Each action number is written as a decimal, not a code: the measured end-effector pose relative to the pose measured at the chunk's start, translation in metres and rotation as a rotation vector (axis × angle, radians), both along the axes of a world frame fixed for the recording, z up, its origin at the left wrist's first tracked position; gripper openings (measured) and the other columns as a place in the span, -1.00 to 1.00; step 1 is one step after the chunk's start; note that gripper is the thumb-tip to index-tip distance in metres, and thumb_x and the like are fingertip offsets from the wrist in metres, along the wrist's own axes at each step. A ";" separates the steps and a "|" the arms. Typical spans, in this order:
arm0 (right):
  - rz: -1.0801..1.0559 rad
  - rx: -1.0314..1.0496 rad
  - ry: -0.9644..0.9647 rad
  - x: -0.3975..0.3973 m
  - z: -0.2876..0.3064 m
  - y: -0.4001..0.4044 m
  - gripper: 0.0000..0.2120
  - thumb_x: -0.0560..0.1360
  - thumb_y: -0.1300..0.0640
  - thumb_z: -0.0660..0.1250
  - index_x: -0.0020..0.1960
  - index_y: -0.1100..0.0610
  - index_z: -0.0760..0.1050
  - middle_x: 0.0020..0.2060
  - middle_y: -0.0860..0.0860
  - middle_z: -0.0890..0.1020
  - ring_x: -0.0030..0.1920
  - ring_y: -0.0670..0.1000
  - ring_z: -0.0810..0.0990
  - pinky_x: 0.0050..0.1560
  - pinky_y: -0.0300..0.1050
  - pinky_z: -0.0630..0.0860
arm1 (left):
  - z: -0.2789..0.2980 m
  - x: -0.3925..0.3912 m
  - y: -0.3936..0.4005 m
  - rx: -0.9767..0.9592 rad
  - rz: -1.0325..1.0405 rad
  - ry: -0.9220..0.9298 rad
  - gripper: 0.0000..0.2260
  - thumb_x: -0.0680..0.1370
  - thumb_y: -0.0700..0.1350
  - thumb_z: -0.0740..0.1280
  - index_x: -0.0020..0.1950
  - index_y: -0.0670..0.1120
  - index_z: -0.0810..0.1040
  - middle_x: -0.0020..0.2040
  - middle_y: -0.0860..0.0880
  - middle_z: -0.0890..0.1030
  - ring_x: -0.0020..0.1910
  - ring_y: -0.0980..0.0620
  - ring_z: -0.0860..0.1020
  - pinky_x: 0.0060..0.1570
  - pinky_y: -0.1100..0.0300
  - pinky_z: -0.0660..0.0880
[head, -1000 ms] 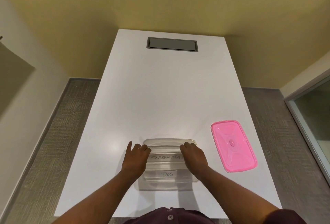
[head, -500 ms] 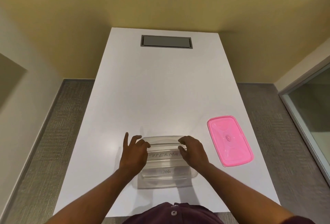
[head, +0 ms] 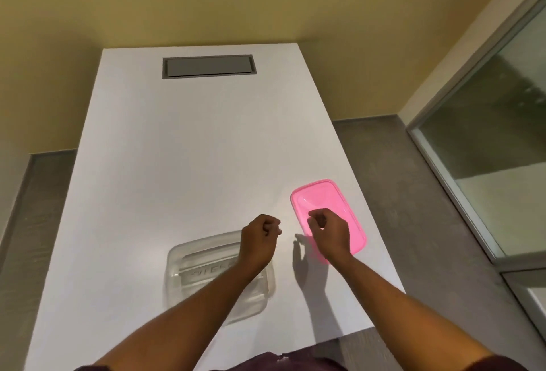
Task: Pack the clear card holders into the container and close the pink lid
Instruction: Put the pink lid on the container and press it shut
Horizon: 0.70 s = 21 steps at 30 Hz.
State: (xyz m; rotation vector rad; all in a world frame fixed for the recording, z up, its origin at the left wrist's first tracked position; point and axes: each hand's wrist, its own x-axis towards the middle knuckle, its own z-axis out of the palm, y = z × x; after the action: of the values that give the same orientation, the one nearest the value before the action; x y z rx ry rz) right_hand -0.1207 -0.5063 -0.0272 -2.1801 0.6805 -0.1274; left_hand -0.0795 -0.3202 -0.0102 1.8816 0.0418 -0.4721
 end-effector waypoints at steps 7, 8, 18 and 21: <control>0.088 -0.125 0.315 -0.011 -0.025 -0.084 -0.64 0.57 0.03 0.38 0.35 0.07 0.51 0.34 0.01 0.56 0.27 0.08 0.57 0.18 -0.05 0.45 | -0.030 -0.006 -0.088 0.040 -0.071 0.356 -0.85 0.53 0.00 0.33 0.03 -0.02 0.58 0.02 -0.02 0.66 -0.02 -0.03 0.62 0.00 0.04 0.57; 0.111 -0.158 0.334 -0.013 -0.029 -0.093 -0.62 0.57 0.02 0.36 0.36 0.08 0.49 0.36 0.03 0.54 0.30 0.10 0.54 0.22 0.00 0.46 | -0.038 -0.008 -0.095 0.061 -0.069 0.399 -0.81 0.53 0.02 0.33 0.08 -0.04 0.56 0.06 -0.04 0.64 0.00 -0.06 0.61 0.00 0.06 0.54; 0.129 -0.125 0.372 -0.040 -0.059 -0.122 -0.43 0.49 0.18 0.47 0.46 0.09 0.40 0.44 0.09 0.44 0.39 0.17 0.46 0.36 0.11 0.44 | -0.067 -0.022 -0.127 0.128 0.017 0.552 -0.74 0.53 -0.05 0.34 0.01 -0.25 0.61 -0.15 -0.12 0.59 -0.24 -0.05 0.52 -0.29 0.17 0.39; -0.009 -0.125 0.308 -0.041 -0.054 -0.122 -0.46 0.47 0.25 0.47 0.42 0.06 0.46 0.35 0.09 0.51 0.30 0.17 0.51 0.28 0.09 0.48 | -0.064 -0.020 -0.129 0.097 0.044 0.595 -0.68 0.45 -0.03 0.37 -0.01 -0.28 0.58 -0.23 -0.16 0.58 -0.35 -0.09 0.53 -0.29 0.13 0.49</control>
State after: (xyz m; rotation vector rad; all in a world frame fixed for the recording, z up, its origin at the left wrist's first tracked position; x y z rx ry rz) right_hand -0.1617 -0.6280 -0.0809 -2.3416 0.8738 0.1703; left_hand -0.0997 -0.4491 -0.0744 1.7692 0.5064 -0.9988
